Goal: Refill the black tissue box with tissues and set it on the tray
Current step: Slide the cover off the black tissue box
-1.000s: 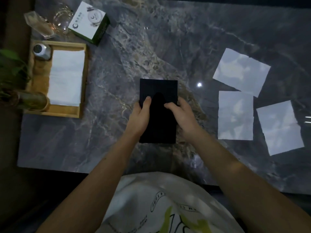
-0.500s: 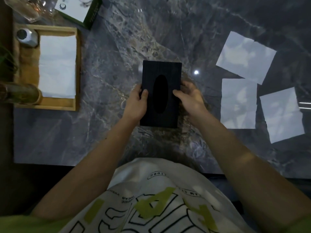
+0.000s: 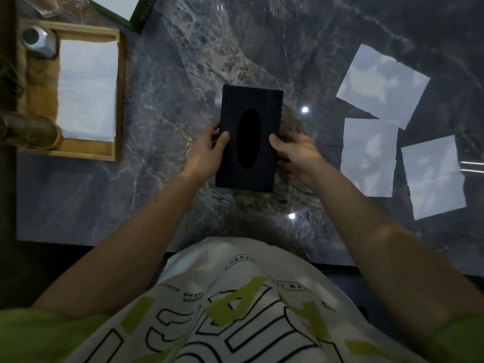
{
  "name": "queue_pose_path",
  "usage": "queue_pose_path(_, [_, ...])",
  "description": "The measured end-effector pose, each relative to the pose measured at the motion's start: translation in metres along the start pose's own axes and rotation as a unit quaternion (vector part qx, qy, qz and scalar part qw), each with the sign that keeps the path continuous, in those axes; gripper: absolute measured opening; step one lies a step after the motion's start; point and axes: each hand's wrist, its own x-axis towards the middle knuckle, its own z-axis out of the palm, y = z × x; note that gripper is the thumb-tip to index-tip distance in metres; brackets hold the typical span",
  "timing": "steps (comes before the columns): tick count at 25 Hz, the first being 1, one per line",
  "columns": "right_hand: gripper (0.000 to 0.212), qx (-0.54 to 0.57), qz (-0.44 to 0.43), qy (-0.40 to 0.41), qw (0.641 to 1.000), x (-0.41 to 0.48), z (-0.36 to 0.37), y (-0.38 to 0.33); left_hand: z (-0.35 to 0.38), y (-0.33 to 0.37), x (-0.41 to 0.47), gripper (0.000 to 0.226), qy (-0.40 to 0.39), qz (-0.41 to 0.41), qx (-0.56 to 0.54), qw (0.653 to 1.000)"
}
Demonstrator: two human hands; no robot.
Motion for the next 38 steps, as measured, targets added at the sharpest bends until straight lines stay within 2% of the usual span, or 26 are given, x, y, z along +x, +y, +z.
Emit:
queue_pose_path(2, [0.054, 0.003, 0.017, -0.022, 1.000, 0.003, -0.006, -0.002, 0.001, -0.002, 0.001, 0.040, 0.007, -0.002, 0.002, 1.000])
queue_pose_path(6, [0.043, -0.020, 0.029, -0.051, 0.998, 0.007, -0.012, -0.001, 0.003, -0.004, 0.002, 0.041, 0.010, 0.004, 0.002, 1.000])
queue_pose_path(10, [0.058, -0.022, 0.027, -0.046, 0.998, 0.005, -0.007, -0.002, 0.005, -0.001, -0.002, 0.038, 0.014, 0.015, -0.002, 1.000])
queue_pose_path(13, [0.061, -0.023, 0.030, -0.044, 0.998, 0.005, -0.004, -0.002, 0.003, 0.000, 0.000, 0.038, 0.013, 0.011, -0.012, 1.000])
queue_pose_path(17, [0.056, -0.020, 0.018, -0.032, 0.999, 0.001, -0.001, -0.001, 0.001, -0.003, 0.000, 0.048, 0.027, -0.099, -0.145, 0.984])
queue_pose_path(22, [0.046, -0.021, -0.003, -0.023, 0.999, -0.004, 0.002, 0.002, -0.003, 0.016, -0.001, 0.031, -0.027, -0.190, -0.267, 0.944])
queue_pose_path(25, [0.038, 0.000, -0.006, -0.021, 1.000, -0.007, 0.001, 0.003, -0.002, 0.024, -0.005, 0.021, -0.057, -0.187, -0.278, 0.940])
queue_pose_path(27, [0.033, 0.039, -0.014, -0.012, 0.999, -0.006, -0.003, 0.005, -0.002, 0.028, -0.009, 0.022, -0.076, -0.175, -0.288, 0.938])
queue_pose_path(31, [0.030, 0.097, -0.022, 0.011, 0.995, -0.005, -0.011, 0.012, 0.007, 0.027, -0.017, 0.010, -0.055, -0.152, -0.296, 0.941])
queue_pose_path(34, [0.041, 0.107, -0.043, 0.017, 0.993, -0.010, -0.009, 0.013, 0.017, 0.028, -0.023, 0.012, -0.061, -0.136, -0.322, 0.935])
queue_pose_path(38, [0.073, 0.100, -0.082, -0.033, 0.991, -0.016, -0.001, 0.013, 0.019, 0.035, -0.026, 0.032, -0.092, -0.103, -0.353, 0.925])
